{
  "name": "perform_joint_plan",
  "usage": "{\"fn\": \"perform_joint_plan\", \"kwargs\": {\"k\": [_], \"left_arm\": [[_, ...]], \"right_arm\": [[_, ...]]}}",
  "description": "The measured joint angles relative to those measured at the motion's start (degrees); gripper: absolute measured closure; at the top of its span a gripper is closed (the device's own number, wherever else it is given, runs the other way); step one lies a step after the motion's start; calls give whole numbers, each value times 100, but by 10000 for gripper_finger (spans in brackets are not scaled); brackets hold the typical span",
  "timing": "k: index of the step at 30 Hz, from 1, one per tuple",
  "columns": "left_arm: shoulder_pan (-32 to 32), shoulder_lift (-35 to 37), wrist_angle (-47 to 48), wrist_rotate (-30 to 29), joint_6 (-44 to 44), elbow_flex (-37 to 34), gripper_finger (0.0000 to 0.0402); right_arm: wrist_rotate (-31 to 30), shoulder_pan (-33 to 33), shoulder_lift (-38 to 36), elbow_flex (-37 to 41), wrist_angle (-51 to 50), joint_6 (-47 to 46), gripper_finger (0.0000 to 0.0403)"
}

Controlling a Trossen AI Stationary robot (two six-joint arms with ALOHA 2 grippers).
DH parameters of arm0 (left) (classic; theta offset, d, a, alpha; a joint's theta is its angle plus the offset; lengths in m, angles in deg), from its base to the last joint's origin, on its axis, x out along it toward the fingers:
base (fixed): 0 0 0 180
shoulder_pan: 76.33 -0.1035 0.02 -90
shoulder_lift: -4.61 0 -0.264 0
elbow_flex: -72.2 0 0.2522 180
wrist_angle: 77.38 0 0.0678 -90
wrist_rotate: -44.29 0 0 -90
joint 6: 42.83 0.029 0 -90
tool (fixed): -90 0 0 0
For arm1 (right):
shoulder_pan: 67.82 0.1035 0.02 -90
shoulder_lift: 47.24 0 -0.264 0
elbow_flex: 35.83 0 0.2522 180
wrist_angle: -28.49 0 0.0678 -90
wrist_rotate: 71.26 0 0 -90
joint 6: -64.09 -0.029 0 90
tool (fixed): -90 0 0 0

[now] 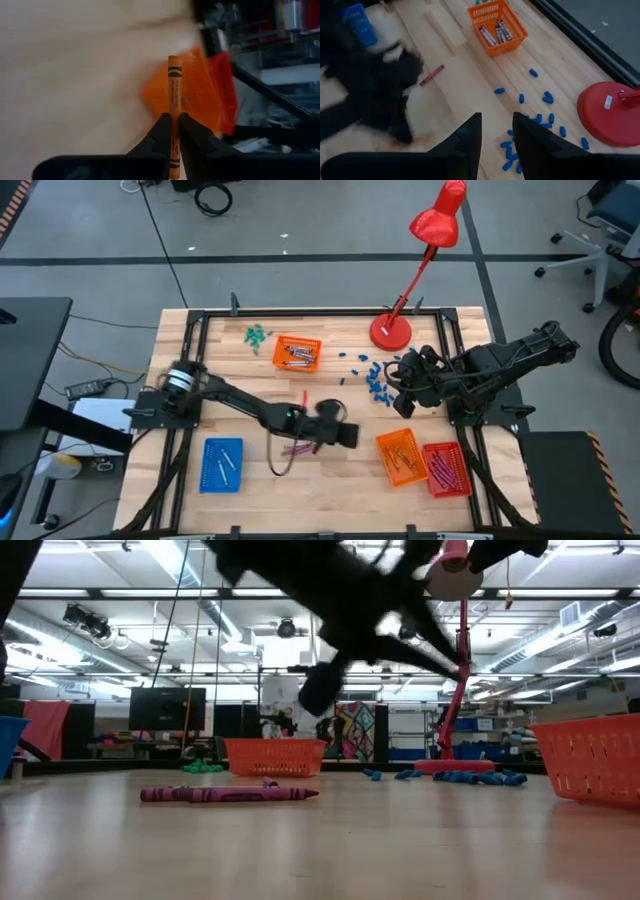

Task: Sort crayons
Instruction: Put the orange crayon into the bottom orange bin, then put the red crayon into the red bin

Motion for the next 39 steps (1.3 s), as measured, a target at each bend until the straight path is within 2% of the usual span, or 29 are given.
{"fn": "perform_joint_plan", "kwargs": {"k": [5, 11, 13, 17, 21, 28, 32, 35, 39], "left_arm": [[103, -817, 305, -6, 10, 1223, 372], [134, -1742, 162, -8, -81, 2548, 372], [125, -1935, 376, -28, -174, 2813, 372], [105, -2347, 113, -15, -317, 3348, 372], [80, -2549, 190, 48, -538, 3543, 356], [73, -2611, 175, 175, -424, 3573, 254], [75, -2471, 436, 156, 24, 3566, 225], [88, -2130, 1407, -85, 336, 3575, 226], [182, -1604, 3342, -789, 650, 3573, 241]], "right_arm": [[-8, -26, 1, 2, 9, -1, 289], [-7, -27, -2, 0, 24, 3, 289], [-7, -25, -4, 0, 36, 6, 289], [-5, -25, -6, 0, 46, -11, 289], [19, -25, -4, 0, 59, -46, 289], [70, -25, -4, 0, 81, -137, 289], [91, -25, -4, 0, 77, -140, 289], [85, -25, -4, 0, 79, -147, 289], [83, -25, -4, 0, 85, -155, 289]]}}
